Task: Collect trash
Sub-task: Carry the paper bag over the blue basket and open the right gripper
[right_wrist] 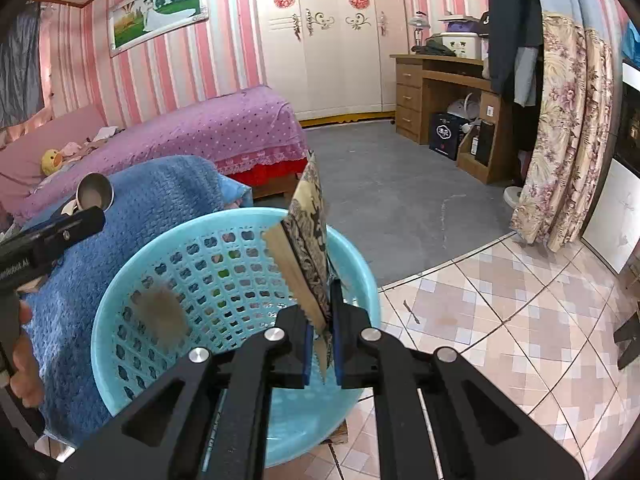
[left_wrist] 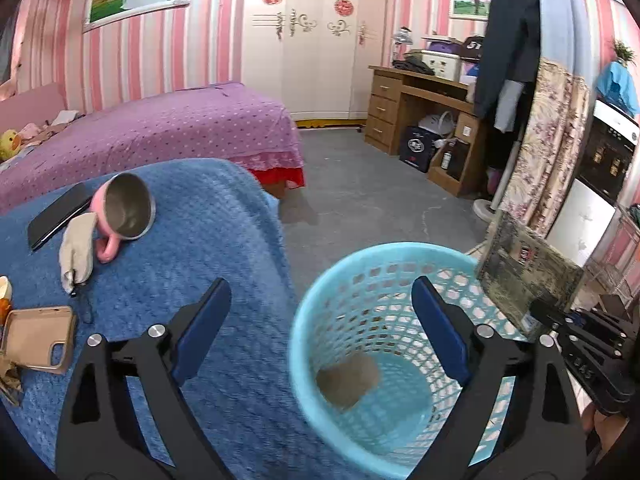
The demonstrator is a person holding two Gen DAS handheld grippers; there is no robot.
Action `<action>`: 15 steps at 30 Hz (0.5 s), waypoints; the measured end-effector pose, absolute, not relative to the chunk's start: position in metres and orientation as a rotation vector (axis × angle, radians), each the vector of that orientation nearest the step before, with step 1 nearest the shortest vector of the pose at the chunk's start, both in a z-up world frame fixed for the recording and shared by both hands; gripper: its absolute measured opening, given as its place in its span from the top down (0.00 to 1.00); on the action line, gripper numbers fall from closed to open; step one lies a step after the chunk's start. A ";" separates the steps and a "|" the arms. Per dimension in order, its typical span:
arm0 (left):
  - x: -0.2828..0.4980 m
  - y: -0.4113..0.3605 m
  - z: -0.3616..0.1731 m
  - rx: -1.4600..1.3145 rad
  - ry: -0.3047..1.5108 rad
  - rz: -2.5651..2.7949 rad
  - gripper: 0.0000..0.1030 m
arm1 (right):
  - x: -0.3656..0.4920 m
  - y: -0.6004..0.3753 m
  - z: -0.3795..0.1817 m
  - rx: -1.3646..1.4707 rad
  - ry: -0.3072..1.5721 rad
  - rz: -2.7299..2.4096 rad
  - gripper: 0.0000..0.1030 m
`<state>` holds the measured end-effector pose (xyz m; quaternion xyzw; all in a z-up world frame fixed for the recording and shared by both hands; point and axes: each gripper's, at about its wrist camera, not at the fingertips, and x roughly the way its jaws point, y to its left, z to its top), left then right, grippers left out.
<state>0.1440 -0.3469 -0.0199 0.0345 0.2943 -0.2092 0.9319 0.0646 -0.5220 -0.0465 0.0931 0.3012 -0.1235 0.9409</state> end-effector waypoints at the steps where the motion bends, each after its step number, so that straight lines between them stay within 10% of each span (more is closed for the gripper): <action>1: 0.146 -0.342 -0.021 0.075 0.601 -0.411 0.13 | 0.066 -0.521 -0.047 0.193 0.616 -0.244 0.92; 12: 0.149 -0.284 -0.015 0.061 0.583 -0.292 0.08 | 0.077 -0.505 -0.047 0.179 0.624 -0.259 0.88; 15: 0.147 -0.270 -0.012 0.052 0.581 -0.275 0.06 | 0.082 -0.499 -0.047 0.162 0.630 -0.284 0.41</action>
